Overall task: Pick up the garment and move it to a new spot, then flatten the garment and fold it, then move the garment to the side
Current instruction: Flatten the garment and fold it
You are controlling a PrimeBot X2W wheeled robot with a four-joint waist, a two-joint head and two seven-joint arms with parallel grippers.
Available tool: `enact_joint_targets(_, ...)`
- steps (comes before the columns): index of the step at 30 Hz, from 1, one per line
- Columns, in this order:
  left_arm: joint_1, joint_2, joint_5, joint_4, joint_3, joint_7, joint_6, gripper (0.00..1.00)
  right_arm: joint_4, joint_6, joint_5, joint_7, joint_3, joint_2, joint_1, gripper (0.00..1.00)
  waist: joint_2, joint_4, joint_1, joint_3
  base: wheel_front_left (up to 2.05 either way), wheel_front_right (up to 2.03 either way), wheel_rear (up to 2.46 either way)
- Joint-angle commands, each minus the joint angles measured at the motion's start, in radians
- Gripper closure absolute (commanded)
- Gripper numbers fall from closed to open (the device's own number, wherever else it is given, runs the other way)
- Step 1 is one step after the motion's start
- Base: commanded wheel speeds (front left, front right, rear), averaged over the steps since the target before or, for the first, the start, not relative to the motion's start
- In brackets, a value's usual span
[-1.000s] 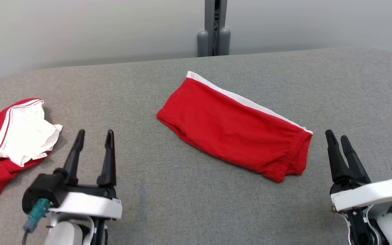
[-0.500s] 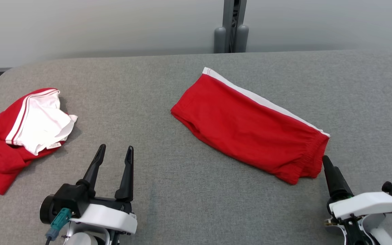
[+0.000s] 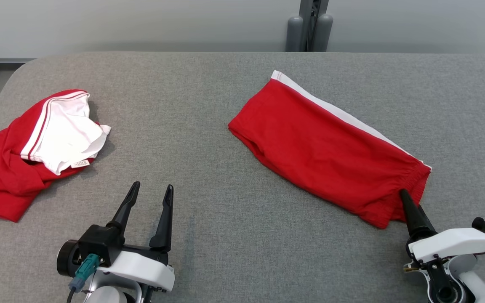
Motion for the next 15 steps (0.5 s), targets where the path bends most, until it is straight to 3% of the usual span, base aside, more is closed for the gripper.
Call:
enact_joint_targets(1,-0.011,0.003,0.007,0.001,0.003,-0.001,-0.001,0.00,0.010,0.001,0.001,-0.010,0.004,-0.005,-0.009,0.00,0.0000,0.000,0.0000,0.002,0.00,0.00,0.00)
enact_joint_targets(8,-0.023,0.003,0.013,0.003,-0.003,-0.001,0.001,0.00,0.071,0.001,-0.003,-0.024,0.039,-0.001,-0.038,0.00,0.0000,0.003,0.0000,0.019,0.00,0.00,0.00)
enact_joint_targets(15,-0.040,0.004,0.024,0.005,-0.017,-0.001,-0.002,0.00,0.055,0.002,0.077,0.021,0.069,0.005,-0.063,0.00,0.0000,0.019,0.0000,0.039,0.00,0.00,0.00)
